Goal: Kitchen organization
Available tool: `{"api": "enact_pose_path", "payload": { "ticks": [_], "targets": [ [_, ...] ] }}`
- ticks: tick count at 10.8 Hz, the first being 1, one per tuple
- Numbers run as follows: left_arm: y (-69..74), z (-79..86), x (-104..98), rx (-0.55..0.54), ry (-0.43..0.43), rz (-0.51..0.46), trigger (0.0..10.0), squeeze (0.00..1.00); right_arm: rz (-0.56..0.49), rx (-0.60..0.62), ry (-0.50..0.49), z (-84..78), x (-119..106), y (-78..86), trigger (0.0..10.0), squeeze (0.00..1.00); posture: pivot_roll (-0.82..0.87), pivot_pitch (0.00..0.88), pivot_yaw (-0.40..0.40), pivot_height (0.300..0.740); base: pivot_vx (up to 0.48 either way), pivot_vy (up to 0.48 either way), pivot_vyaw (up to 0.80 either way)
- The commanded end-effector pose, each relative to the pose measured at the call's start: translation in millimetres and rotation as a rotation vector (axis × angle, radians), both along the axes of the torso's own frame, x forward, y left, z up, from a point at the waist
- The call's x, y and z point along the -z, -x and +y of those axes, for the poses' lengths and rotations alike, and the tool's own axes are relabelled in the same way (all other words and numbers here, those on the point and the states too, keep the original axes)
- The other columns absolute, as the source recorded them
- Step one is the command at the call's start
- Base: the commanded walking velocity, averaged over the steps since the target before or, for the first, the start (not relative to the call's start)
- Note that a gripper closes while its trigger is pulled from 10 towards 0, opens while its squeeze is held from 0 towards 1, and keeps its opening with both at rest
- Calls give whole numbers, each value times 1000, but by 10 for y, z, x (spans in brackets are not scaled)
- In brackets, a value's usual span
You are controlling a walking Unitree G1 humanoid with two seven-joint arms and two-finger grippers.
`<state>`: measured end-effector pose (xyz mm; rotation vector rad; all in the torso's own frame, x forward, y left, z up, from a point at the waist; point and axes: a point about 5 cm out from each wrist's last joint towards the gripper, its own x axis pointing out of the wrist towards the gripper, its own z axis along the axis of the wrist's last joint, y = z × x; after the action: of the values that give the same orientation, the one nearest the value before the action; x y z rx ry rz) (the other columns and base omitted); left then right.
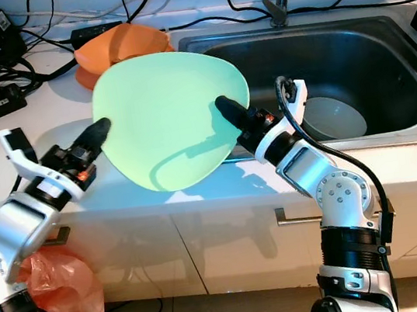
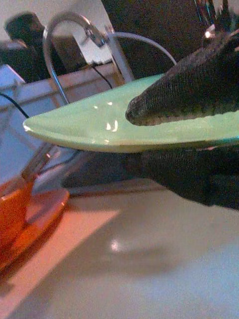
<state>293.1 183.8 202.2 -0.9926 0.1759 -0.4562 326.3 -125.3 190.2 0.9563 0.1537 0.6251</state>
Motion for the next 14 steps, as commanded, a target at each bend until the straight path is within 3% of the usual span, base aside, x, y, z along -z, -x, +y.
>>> {"api": "enact_pose_path", "payload": {
  "ticks": [1, 4, 8, 11, 13, 14],
  "targets": [
    [8, -84, -27, 37, -32, -29, 10000, 1000, 23, 22, 27, -11, 1, -29, 0, 0, 162, 90, 35, 740, 0, 0, 0],
    [31, -113, -62, 59, -136, -69, 10000, 1000, 13, 95, 81, -187, -9, -79, 0, 0, 166, 90, 31, 740, 0, 0, 0],
    [9, -155, -74, 25, -336, -124, 10000, 1000, 32, 313, 136, -546, 11, -185, 0, 0, 165, 89, 32, 740, 0, 0, 0],
    [21, -214, -97, 49, -414, -180, 10000, 1000, 50, 394, 148, -702, 40, -218, 0, 0, 167, 91, 36, 740, 0, 0, 0],
    [33, -289, -78, 88, -615, -257, 10000, 1000, 111, 559, 195, -919, 102, -290, 0, 0, 166, 92, 42, 740, 0, 0, 0],
    [40, -316, -66, 105, -657, -275, 10000, 1000, 129, 607, 213, -970, 129, -307, 0, 0, 166, 92, 42, 740, 0, 0, 0]
  ]
}}
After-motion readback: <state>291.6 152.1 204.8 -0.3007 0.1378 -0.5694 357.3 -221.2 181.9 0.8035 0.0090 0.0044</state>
